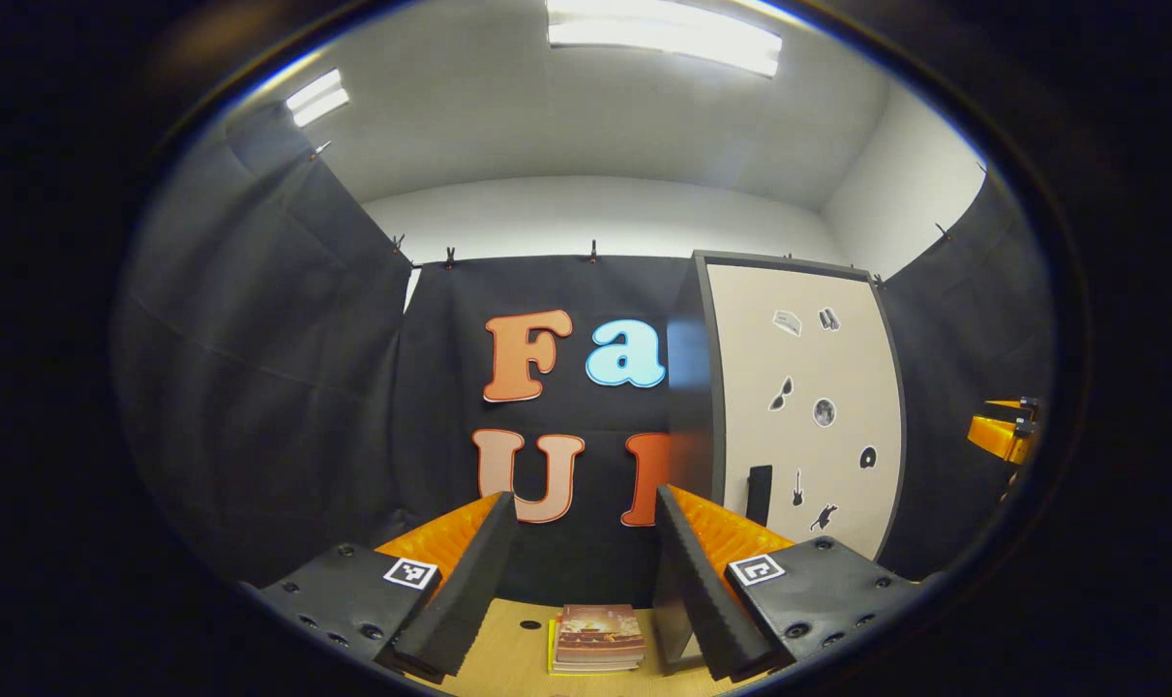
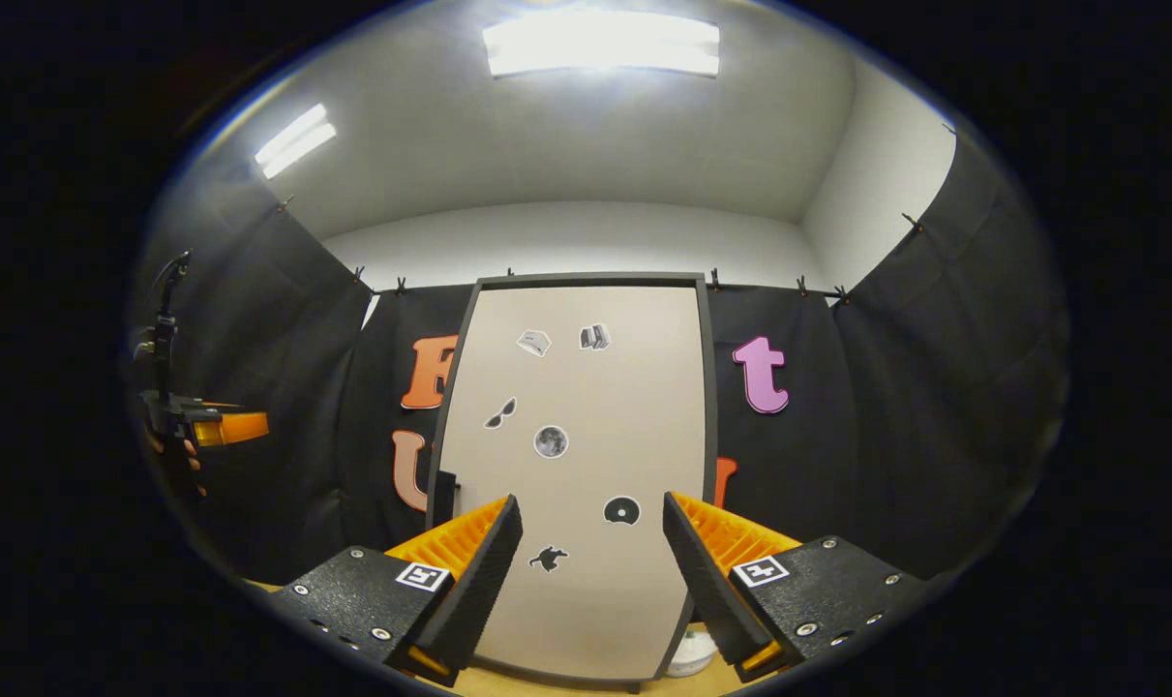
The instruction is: Open the cabinet door with the right hand, grasp the bottle in the cabinet with the left hand and place it on the coaster, then close the cabinet door with the right hand.
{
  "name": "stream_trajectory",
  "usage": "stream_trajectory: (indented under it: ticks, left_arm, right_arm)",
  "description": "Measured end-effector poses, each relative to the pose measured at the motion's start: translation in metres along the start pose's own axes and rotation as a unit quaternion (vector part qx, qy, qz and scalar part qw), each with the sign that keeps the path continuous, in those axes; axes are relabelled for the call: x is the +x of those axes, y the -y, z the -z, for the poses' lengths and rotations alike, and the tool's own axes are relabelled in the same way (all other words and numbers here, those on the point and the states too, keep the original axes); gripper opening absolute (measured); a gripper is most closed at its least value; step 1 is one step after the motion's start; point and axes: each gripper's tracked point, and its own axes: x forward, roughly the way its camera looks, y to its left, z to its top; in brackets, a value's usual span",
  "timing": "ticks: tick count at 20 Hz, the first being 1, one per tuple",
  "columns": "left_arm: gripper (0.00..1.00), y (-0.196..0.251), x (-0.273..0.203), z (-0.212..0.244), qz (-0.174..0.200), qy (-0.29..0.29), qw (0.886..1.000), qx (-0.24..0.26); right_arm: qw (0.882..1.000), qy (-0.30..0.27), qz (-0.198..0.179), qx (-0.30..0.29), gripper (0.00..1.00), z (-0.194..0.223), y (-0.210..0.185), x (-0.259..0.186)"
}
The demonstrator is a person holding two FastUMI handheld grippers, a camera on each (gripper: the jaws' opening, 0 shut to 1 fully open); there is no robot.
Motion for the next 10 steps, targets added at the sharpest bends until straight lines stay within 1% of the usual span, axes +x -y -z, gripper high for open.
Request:
stream_trajectory:
  ticks: [1,2,3,4,5,7,8,9,10]
  left_arm:
    - [0.96,-0.001,0.0,0.002,0.0,-0.001,1.0,0.0]
    - [0.92,-0.003,0.0,0.004,-0.002,-0.002,1.0,0.001]
    - [0.93,-0.005,0.0,0.006,-0.003,-0.003,1.0,0.004]
    - [0.92,-0.007,0.001,0.009,-0.006,-0.005,1.0,0.007]
    - [0.94,-0.008,0.002,0.011,-0.007,-0.007,1.0,0.008]
    - [0.94,-0.011,0.002,0.019,-0.008,-0.014,1.0,0.008]
    - [0.92,-0.013,0.002,0.022,-0.009,-0.017,1.0,0.009]
    - [0.94,-0.017,0.003,0.025,-0.011,-0.02,1.0,0.01]
    - [0.94,-0.022,0.003,0.029,-0.014,-0.023,1.0,0.012]
  right_arm:
    - [1.0,-0.001,-0.004,0.001,0.91,0.003,-0.003,0.001]
    - [1.0,-0.003,-0.006,0.002,0.91,0.005,-0.005,0.003]
    - [1.0,-0.004,-0.009,0.003,0.91,0.008,-0.008,0.006]
    - [1.0,-0.006,-0.01,0.005,0.91,0.011,-0.009,0.01]
    - [1.0,-0.011,-0.013,0.008,0.91,0.016,-0.012,0.013]
    - [0.999,-0.019,-0.023,0.019,0.92,0.025,-0.02,0.021]
    - [0.999,-0.024,-0.029,0.025,0.92,0.029,-0.025,0.026]
    - [0.999,-0.027,-0.033,0.03,0.93,0.033,-0.029,0.031]
    - [0.998,-0.033,-0.038,0.035,0.93,0.036,-0.035,0.036]
